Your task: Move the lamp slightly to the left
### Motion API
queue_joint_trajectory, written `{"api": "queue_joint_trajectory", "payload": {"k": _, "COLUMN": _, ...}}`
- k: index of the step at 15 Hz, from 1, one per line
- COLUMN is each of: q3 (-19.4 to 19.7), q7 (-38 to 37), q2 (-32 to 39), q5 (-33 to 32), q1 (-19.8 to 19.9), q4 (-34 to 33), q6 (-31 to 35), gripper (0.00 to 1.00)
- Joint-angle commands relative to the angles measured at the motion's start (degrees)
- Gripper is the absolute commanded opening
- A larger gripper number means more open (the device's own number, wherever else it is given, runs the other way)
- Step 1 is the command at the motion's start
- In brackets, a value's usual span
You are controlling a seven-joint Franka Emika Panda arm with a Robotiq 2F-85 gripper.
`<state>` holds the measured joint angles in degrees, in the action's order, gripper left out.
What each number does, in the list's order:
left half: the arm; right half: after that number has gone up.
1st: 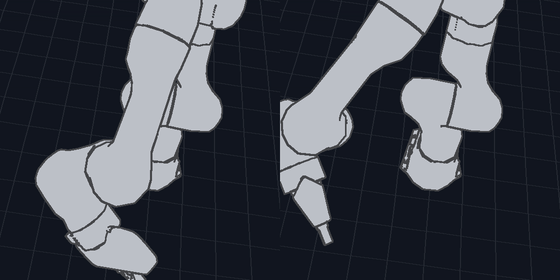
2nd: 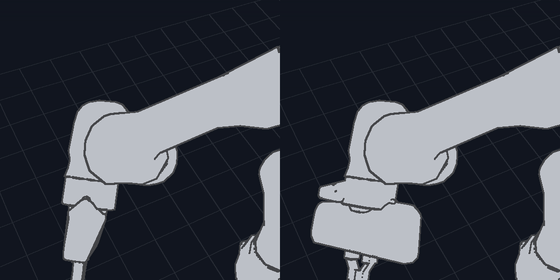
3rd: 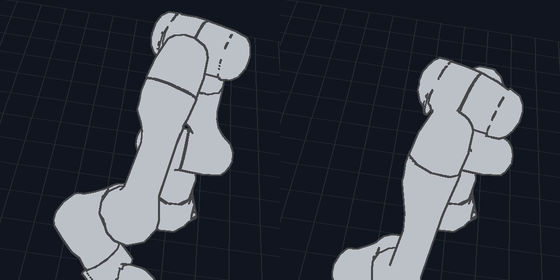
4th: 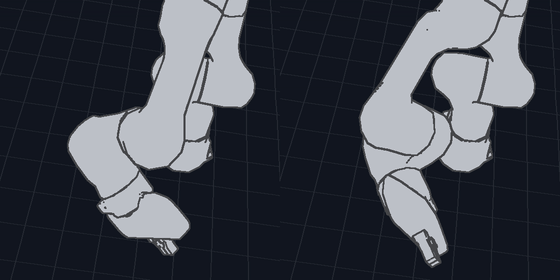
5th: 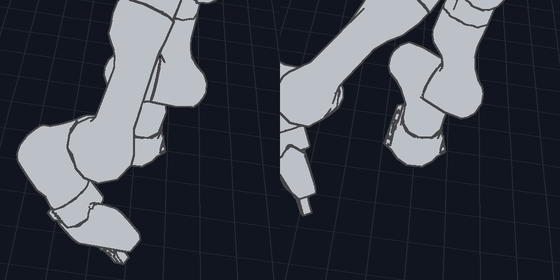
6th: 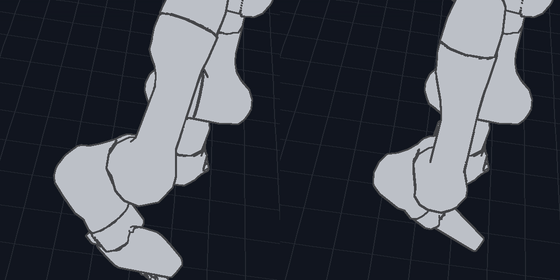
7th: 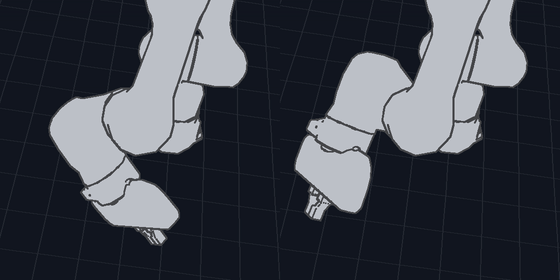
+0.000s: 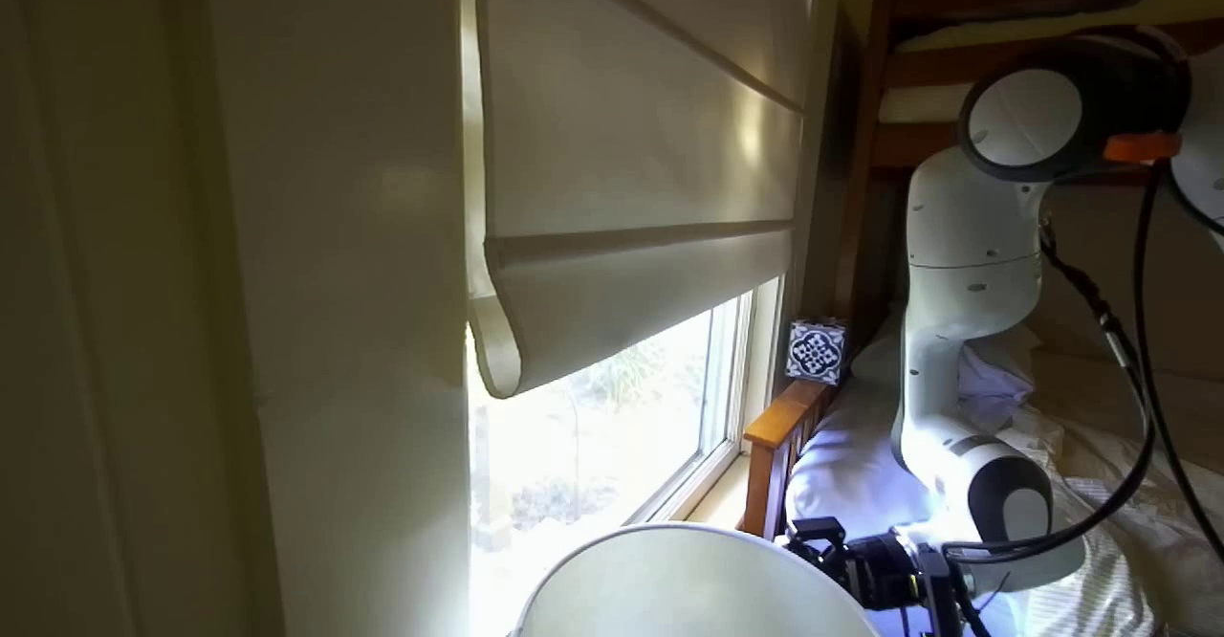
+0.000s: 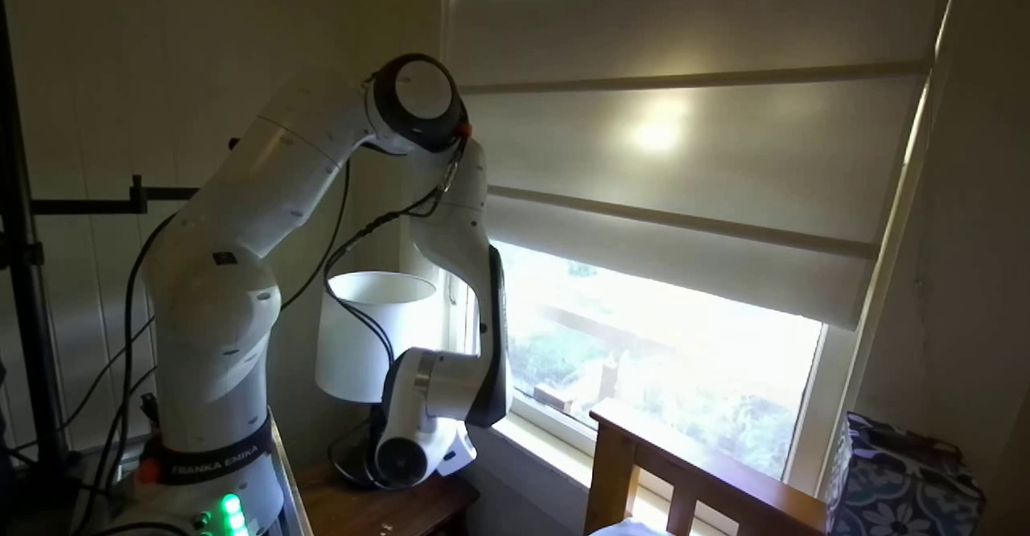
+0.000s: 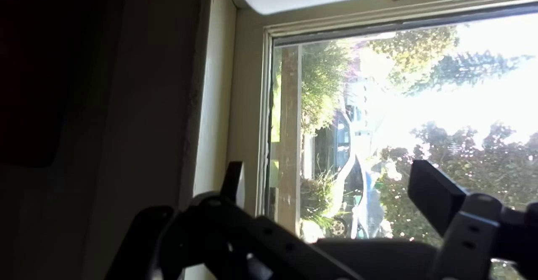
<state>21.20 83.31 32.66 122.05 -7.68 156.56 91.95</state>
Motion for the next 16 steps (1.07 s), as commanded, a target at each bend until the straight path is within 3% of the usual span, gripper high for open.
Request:
{"api": "queue_joint_trajectory", "payload": {"k": 1, "q3": -3.4, "q7": 8.3, "q2": -9.0, "q5": 6.0, "q1": 0.5, "q4": 3.5, "q6": 8.6, "gripper": 1.0}}
{"api": "queue_joint_trajectory", "payload": {"k": 5, "q3": -7.7, "q7": 17.2, "q2": -10.9, "q5": 16.0, "q1": 1.0, "q4": 0.7, "q6": 13.0, "gripper": 1.0}}
{"api": "queue_joint_trajectory", "payload": {"k": 7, "q3": -9.1, "q7": 23.3, "q2": -14.9, "q5": 21.1, "q1": 1.0, "q4": 4.0, "q6": 13.4, "gripper": 1.0}}
{"api": "queue_joint_trajectory", "payload": {"k": 9, "q3": -11.0, "q7": 27.4, "q2": -13.3, "q5": 27.5, "q1": 1.1, "q4": 0.9, "q6": 13.2, "gripper": 1.0}}
{"api": "queue_joint_trajectory", "payload": {"k": 10, "q3": -13.1, "q7": 29.4, "q2": -14.7, "q5": 22.5, "q1": 9.8, "q4": 0.7, "q6": 13.3, "gripper": 1.0}}
{"api": "queue_joint_trajectory", "payload": {"k": 12, "q3": -14.0, "q7": 31.9, "q2": -17.8, "q5": 22.8, "q1": 12.0, "q4": 4.2, "q6": 11.9, "gripper": 1.0}}
{"api": "queue_joint_trajectory", "payload": {"k": 13, "q3": -15.6, "q7": 31.6, "q2": -15.3, "q5": 22.6, "q1": 15.1, "q4": 0.6, "q6": 12.9, "gripper": 1.0}}
{"api": "queue_joint_trajectory", "payload": {"k": 16, "q3": -18.1, "q7": 27.8, "q2": -16.8, "q5": 22.4, "q1": 20.0, "q4": 1.5, "q6": 16.7, "gripper": 1.0}}
